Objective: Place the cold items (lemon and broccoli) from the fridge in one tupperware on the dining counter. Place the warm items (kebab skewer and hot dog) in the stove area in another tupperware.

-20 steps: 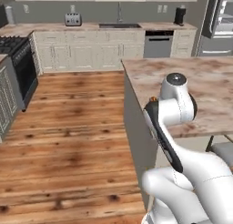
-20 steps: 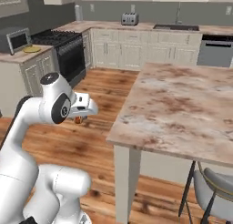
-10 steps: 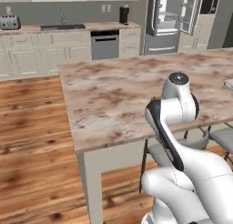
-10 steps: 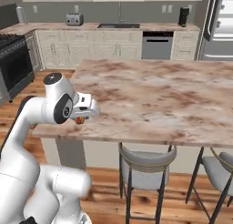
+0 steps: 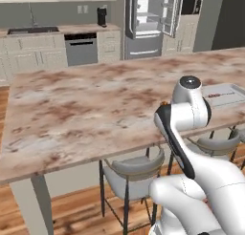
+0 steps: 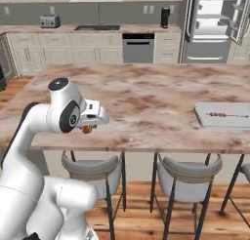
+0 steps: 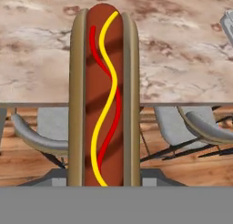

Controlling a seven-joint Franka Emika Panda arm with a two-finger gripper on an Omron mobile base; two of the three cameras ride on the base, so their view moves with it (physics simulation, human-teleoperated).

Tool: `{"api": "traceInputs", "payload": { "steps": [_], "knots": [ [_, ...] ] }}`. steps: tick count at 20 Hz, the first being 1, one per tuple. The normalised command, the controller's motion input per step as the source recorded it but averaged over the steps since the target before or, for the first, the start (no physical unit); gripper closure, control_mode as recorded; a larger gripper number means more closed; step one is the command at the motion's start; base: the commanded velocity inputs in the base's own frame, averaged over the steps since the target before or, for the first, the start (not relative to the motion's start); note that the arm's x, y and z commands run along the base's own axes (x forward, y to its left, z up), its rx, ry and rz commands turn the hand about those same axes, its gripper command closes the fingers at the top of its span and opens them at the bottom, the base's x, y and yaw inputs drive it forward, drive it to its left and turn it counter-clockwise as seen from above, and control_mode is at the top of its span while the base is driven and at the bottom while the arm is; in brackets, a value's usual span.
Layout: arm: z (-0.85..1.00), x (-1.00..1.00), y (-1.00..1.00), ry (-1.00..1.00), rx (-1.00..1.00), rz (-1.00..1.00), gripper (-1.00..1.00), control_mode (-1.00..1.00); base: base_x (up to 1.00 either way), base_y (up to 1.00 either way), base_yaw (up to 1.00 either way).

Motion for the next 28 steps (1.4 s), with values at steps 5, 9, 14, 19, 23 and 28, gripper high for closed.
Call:
{"api": "traceInputs", "payload": {
  "steps": [5,9,14,19,23,28],
  "knots": [
    [0.0,0.0,0.0,0.0,0.0,0.0,1.0,1.0,0.48,-1.0,-0.1],
    [0.0,0.0,0.0,0.0,0.0,0.0,1.0,1.0,0.5,-1.0,-0.08],
    [0.0,0.0,0.0,0.0,0.0,0.0,1.0,1.0,0.6,-1.0,-0.03],
    [0.0,0.0,0.0,0.0,0.0,0.0,1.0,1.0,0.74,-0.96,0.0],
    [0.0,0.0,0.0,0.0,0.0,0.0,1.0,1.0,0.94,-0.46,0.05],
    [0.0,0.0,0.0,0.0,0.0,0.0,1.0,1.0,0.87,-0.49,0.18]
  ]
}}
